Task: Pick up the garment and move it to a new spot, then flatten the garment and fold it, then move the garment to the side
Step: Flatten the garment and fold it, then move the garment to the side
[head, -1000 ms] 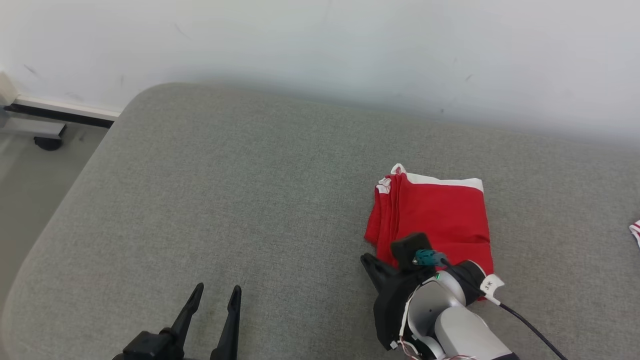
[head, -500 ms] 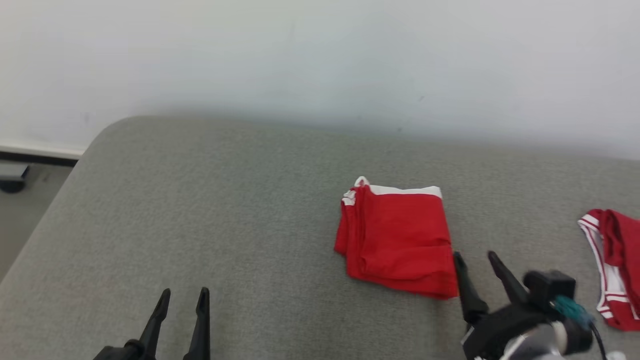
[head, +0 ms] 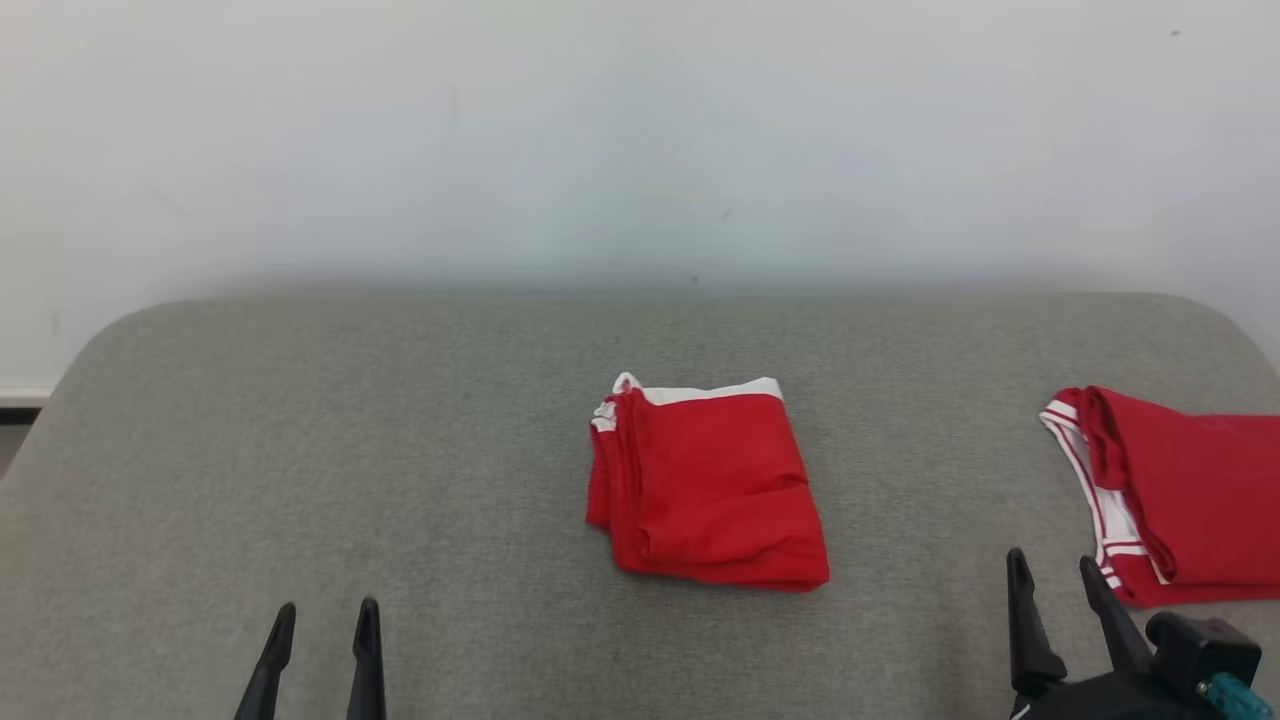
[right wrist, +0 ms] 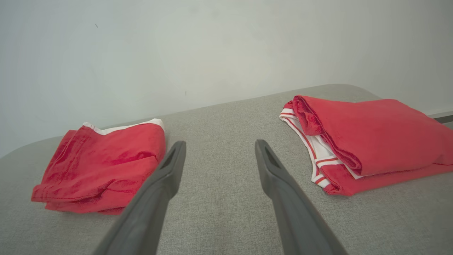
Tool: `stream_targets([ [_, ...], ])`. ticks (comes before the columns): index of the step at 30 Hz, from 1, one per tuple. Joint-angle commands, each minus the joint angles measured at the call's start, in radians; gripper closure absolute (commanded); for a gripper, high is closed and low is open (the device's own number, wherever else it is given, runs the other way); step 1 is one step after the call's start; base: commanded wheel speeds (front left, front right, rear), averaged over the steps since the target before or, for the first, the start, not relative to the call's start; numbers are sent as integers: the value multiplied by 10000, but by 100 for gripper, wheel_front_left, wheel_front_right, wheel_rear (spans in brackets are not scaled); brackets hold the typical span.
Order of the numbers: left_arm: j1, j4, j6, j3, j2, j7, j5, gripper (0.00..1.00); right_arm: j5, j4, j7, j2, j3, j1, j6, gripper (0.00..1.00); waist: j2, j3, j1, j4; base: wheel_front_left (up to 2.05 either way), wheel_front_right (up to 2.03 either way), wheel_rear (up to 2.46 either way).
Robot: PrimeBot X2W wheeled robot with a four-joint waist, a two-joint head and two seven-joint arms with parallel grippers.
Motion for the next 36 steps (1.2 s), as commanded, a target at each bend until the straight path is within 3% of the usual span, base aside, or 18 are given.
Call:
stream_targets([
  [1,196,58,-57,90,2,-30,87,0,-23,39,-71,15,19,160,7,0,0,-109,1,-247,0,0,0],
  [11,1105,453,-149,926,-179,-29,397,0,-440,173,-305,11,556,507,7,0,0,-304,1,-564,0,0,0],
  [36,911,1124,-227,935,-222,-31,452,0,-483,64,-49,11,727,482,7,0,0,-260,1,-403,0,0,0],
])
